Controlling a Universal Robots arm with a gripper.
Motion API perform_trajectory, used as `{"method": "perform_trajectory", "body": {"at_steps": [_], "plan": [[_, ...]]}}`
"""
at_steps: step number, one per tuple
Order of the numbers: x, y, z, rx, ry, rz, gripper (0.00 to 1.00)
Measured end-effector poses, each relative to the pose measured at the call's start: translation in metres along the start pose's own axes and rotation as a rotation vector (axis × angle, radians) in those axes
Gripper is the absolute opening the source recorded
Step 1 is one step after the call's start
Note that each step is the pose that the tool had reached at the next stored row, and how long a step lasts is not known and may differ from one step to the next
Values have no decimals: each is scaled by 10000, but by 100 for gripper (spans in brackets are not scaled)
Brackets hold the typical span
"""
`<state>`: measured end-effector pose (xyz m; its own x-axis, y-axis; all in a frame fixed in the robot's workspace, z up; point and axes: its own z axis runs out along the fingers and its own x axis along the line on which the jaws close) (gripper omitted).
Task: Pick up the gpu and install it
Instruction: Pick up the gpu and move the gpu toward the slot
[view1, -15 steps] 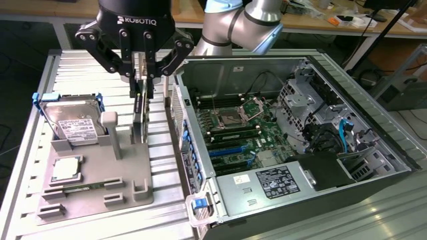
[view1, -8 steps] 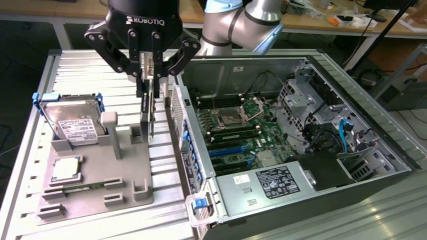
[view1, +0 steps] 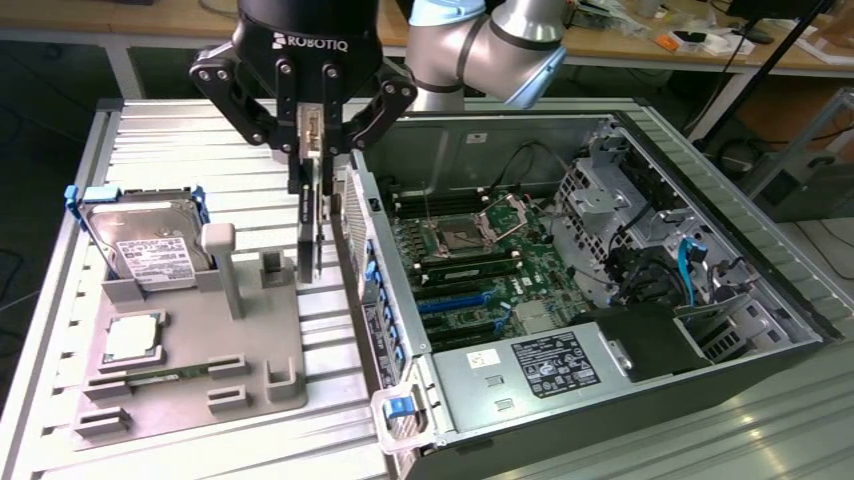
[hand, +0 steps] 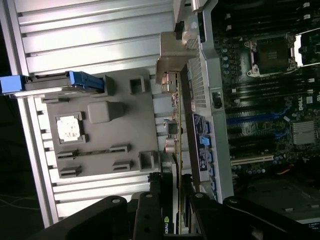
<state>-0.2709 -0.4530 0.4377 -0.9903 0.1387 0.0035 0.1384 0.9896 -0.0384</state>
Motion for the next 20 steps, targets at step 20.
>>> {"method": "perform_trajectory", "body": {"at_steps": [20], "plan": [[-221,31,-2,0,0,0,27]]}}
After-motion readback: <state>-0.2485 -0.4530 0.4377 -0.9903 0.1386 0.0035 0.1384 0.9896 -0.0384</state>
